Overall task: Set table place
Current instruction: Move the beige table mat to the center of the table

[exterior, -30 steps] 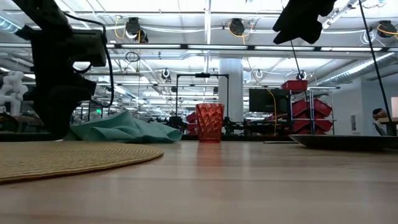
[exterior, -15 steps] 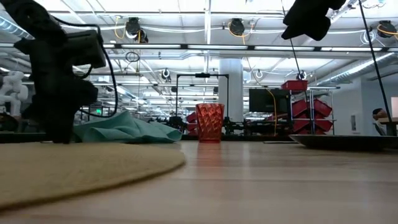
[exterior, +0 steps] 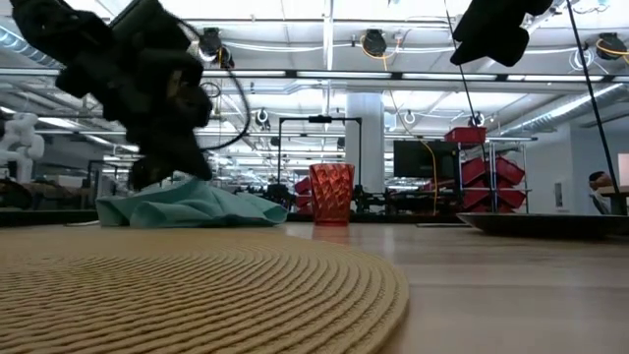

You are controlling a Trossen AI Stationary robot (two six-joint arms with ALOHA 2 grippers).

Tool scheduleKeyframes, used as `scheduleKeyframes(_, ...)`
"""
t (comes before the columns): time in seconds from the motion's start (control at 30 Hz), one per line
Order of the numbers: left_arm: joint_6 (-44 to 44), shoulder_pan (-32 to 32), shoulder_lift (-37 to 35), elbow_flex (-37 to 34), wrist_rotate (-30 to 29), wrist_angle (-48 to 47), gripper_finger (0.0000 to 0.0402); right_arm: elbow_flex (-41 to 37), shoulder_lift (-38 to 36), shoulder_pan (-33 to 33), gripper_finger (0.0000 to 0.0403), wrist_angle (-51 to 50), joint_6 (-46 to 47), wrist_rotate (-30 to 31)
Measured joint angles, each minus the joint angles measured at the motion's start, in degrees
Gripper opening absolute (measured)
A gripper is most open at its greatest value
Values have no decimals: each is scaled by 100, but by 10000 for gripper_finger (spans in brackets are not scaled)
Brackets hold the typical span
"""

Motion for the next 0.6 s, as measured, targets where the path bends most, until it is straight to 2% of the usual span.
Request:
scheduleKeyframes(0.1, 225, 52, 447, 333, -12, 172, 0, 0, 0, -2, 164, 7, 40, 0)
scheduleKeyframes(0.2, 408, -36, 741, 799, 409, 44, 0, 0, 0, 34, 164, 5, 155, 4)
scheduleKeyframes(0.3, 589, -411, 653, 1213, 627, -800, 0, 0, 0, 117, 164, 4, 170, -2)
scheduleKeyframes(0.4, 575, -893, 422, 1627, 577, -2225, 0, 0, 0, 212, 164, -26, 254, -2)
scheduleKeyframes(0.47, 272, -1393, 253, 1805, 561, -2915, 0, 0, 0, 277, 164, -35, 278, 0)
scheduleKeyframes(0.6, -1137, -2569, 121, 1820, 672, -3543, 0, 0, -2, 388, 164, -37, 265, 83)
